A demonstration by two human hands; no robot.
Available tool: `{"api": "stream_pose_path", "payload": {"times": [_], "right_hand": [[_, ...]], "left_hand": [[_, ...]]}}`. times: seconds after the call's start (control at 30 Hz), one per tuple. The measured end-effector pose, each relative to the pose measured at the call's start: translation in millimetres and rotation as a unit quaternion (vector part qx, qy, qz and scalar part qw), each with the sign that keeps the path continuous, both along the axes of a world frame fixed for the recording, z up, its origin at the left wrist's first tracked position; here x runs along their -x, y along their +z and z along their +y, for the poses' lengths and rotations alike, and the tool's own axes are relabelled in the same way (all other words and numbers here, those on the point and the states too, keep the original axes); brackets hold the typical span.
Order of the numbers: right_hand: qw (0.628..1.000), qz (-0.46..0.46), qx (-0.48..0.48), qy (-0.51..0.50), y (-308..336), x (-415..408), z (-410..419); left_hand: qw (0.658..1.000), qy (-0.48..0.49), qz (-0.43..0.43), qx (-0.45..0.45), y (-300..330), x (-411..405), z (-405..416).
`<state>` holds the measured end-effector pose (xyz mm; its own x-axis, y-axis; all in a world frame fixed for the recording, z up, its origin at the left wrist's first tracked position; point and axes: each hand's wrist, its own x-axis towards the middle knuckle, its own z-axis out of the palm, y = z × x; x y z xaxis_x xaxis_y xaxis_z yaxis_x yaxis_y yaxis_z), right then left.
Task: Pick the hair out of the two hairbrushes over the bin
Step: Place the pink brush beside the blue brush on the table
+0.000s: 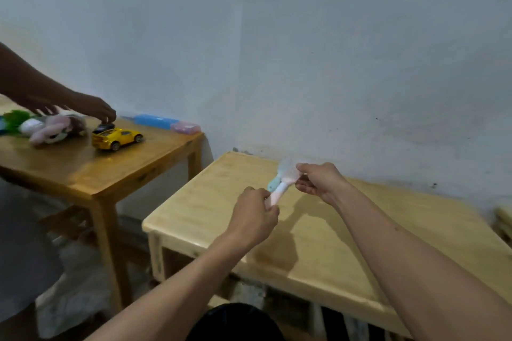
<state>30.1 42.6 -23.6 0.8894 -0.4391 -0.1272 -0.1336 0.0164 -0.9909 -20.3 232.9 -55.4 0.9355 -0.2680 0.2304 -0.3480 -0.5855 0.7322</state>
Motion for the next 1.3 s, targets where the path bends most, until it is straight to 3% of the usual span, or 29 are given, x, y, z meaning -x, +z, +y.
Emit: {"api": "stream_pose_path", "payload": {"times": [0.3, 0.73, 0.93, 1.2, 1.3], "right_hand": [[0.993, 0.073, 0.061, -0.075, -18, -62, -81], [0.978, 0.116, 0.14, -0.098, -47, -137, -108], [0.966, 0.138, 0.195, -0.102, -46, -146, -108], [0.972, 0.127, 0.175, -0.093, -51, -140, -114], [0.978, 0.115, 0.144, -0.095, -45, -126, -113]], "left_hand": [[0.996, -0.042, 0.005, -0.082, -15, -66, -85], [0.978, -0.046, -0.05, -0.197, -18, -110, -125], [0.979, -0.048, -0.048, -0.191, -26, -118, -131], [0.982, -0.062, -0.058, -0.167, -24, -113, -127], [0.983, -0.048, -0.101, -0.145, -27, -105, -112]]}}
